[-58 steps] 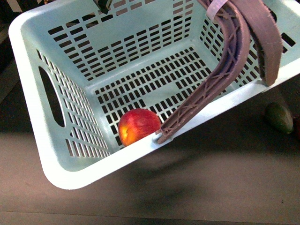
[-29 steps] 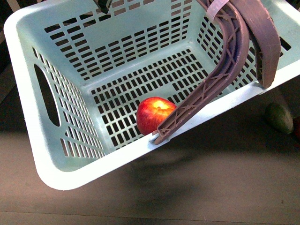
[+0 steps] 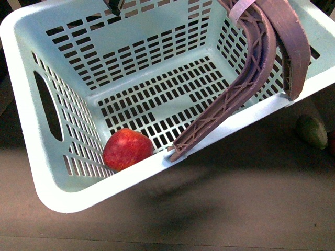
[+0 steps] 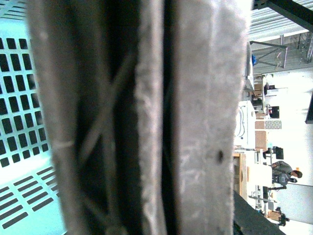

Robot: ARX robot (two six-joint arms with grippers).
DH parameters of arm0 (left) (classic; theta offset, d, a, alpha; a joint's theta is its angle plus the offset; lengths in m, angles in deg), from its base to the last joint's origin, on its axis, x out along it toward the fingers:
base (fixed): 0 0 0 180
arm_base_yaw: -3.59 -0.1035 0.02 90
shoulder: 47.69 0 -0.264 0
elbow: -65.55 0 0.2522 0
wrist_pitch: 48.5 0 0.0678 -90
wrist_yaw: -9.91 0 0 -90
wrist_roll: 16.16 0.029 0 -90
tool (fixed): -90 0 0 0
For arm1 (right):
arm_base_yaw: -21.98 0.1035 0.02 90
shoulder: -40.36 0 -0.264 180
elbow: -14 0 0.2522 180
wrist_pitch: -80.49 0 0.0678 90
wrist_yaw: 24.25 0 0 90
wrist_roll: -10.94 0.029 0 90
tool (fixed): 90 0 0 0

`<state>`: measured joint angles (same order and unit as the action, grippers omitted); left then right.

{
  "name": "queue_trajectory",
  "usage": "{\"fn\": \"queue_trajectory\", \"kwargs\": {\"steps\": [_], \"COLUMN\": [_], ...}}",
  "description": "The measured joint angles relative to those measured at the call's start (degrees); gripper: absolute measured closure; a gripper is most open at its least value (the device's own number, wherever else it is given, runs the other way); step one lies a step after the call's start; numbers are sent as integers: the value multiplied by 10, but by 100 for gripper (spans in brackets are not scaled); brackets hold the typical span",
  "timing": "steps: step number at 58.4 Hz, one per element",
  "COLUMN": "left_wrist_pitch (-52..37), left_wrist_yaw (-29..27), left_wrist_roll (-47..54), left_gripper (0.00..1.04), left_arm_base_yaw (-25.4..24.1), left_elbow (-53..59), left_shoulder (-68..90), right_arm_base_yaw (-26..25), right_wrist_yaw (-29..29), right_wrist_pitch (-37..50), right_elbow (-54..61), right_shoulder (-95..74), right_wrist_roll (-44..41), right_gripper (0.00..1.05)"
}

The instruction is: Pick apple with right arm and hold basket with left

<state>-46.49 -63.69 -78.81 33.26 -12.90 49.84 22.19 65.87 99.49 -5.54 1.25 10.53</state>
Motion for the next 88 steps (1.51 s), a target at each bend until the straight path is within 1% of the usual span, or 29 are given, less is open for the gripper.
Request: {"fn": "queue_trajectory", "kwargs": {"steps": [20, 23, 28, 52, 54, 57, 58, 73, 75, 80, 88], "left_wrist_pitch": [0, 0, 0, 0, 0, 0, 0, 0, 0, 0, 0], "left_wrist_yaw": [1, 0, 0, 1, 1, 0, 0, 0, -1, 1, 1], "left_wrist_roll": [-1, 0, -1, -1, 0, 0, 0, 0, 0, 0, 0], "left_gripper": [78, 78, 78, 79, 81, 89, 90, 90, 90, 90, 90], "left_arm_base_yaw": [0, 0, 0, 0, 0, 0, 0, 0, 0, 0, 0], "left_elbow": [0, 0, 0, 0, 0, 0, 0, 0, 0, 0, 0], "left_shoulder": [0, 0, 0, 0, 0, 0, 0, 0, 0, 0, 0], "right_arm_base_yaw": [0, 0, 0, 0, 0, 0, 0, 0, 0, 0, 0], "right_wrist_yaw": [0, 0, -1, 0, 0, 0, 0, 0, 0, 0, 0], "right_wrist_pitch": [-75, -60, -70, -175, -181, -188, -191, -224, -236, -318, -326], "right_elbow": [37, 47, 48, 48, 48, 48, 48, 48, 48, 47, 47], "right_shoulder": [113, 117, 131, 240, 245, 252, 255, 288, 299, 367, 386], "right_wrist_roll": [0, 0, 0, 0, 0, 0, 0, 0, 0, 0, 0], "right_gripper": [103, 103, 103, 103, 103, 103, 103, 103, 103, 103, 103]}}
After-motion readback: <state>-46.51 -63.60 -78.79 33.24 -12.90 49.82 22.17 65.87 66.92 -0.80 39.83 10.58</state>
